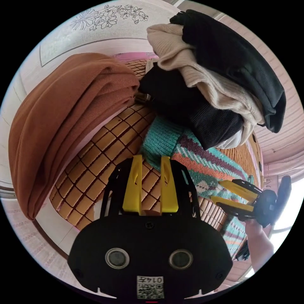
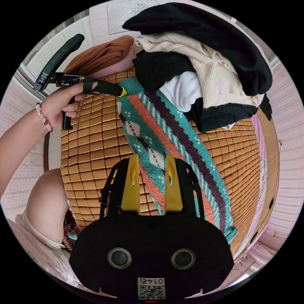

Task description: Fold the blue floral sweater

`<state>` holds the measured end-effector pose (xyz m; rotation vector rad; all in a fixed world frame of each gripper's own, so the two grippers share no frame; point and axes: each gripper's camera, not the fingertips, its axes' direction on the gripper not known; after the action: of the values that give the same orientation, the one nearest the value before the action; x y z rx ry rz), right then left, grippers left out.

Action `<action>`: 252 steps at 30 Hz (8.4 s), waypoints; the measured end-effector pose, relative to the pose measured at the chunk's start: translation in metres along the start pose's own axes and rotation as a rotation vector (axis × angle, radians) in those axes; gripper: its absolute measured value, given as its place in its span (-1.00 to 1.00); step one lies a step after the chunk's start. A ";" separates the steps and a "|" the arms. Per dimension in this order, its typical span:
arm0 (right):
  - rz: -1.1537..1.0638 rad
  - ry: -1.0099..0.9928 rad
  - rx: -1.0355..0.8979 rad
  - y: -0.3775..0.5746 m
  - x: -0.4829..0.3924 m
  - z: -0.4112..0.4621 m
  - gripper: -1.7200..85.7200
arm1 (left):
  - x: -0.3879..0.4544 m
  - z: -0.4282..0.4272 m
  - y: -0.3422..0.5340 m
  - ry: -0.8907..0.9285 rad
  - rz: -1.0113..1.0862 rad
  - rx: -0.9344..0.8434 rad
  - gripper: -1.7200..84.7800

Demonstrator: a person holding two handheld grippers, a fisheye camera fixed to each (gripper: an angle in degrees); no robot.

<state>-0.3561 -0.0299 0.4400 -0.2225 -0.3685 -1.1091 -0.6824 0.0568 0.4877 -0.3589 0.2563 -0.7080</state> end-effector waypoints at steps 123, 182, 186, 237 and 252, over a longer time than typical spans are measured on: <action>0.890 -0.224 0.752 0.699 0.342 -0.276 -0.83 | 0.432 0.119 0.024 0.532 0.811 -0.154 -0.83; 0.303 -0.084 -0.358 0.286 0.183 -0.088 -0.97 | 0.429 0.137 0.582 0.231 1.520 -0.264 -0.98; 0.357 -0.100 -0.379 0.295 0.191 -0.071 -0.97 | 0.437 0.141 0.591 0.200 1.550 -0.235 -0.98; 0.437 -0.154 0.472 0.644 -0.070 -0.365 -0.82 | 0.598 0.161 0.351 0.611 1.116 -0.360 -0.81; 0.602 0.000 0.378 0.609 -0.015 -0.362 -0.96 | 0.509 0.129 0.409 0.549 1.025 -0.111 -0.98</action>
<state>0.2520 0.1173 0.1070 0.0077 -0.4646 -0.4346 -0.0251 0.0324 0.3843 -0.0917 0.9208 0.2428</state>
